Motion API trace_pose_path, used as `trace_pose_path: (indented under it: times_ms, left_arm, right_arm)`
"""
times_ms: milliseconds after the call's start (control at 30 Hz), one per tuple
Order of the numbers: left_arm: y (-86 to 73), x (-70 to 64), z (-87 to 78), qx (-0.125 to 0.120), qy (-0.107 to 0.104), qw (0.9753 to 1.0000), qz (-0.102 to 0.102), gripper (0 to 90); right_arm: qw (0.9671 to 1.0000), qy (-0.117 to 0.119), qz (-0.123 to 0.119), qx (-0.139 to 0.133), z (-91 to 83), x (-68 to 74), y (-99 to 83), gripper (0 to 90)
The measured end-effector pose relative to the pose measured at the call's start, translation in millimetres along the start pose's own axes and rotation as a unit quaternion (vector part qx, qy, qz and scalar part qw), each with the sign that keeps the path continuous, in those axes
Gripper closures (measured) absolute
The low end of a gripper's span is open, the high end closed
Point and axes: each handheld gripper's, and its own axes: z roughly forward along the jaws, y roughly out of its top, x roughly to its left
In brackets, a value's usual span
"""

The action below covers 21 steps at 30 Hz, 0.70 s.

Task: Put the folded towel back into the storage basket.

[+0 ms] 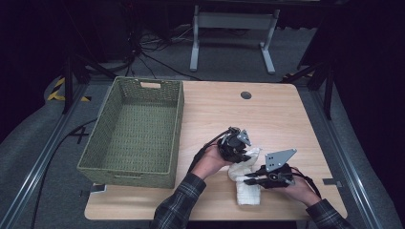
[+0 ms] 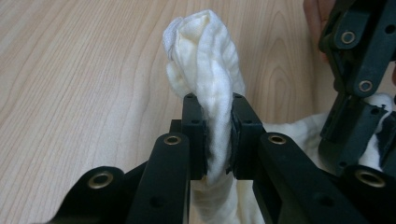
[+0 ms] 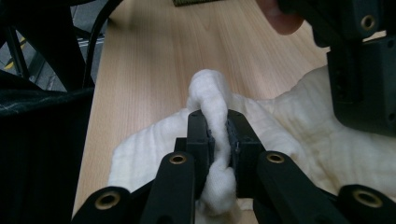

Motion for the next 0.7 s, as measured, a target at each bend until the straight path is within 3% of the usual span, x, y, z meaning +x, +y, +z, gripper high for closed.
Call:
trace_pose_path:
  times_ms: [267,367,567,700]
  left_arm:
    - [5.1,0.7,-17.6,-0.008,0.021,0.9996,-0.016,79.8]
    - [10.0,0.0,-29.9,-0.005,0.034,0.9993,-0.014,79.7]
    - [18.1,2.4,-55.8,-0.017,0.052,0.9981,-0.030,79.7]
    - [23.3,6.0,-71.5,-0.017,0.064,0.9969,-0.041,79.7]
  right_arm:
    - [0.9999,0.011,0.001,-0.005,0.6,1.5,9.0,82.1]
    - [0.9999,0.013,-0.003,-0.006,-0.4,3.5,15.8,82.1]
    - [0.9995,0.022,-0.006,-0.019,-5.5,1.6,30.5,82.0]
    - [0.9995,0.013,-0.023,-0.020,-10.8,-2.1,49.4,82.0]
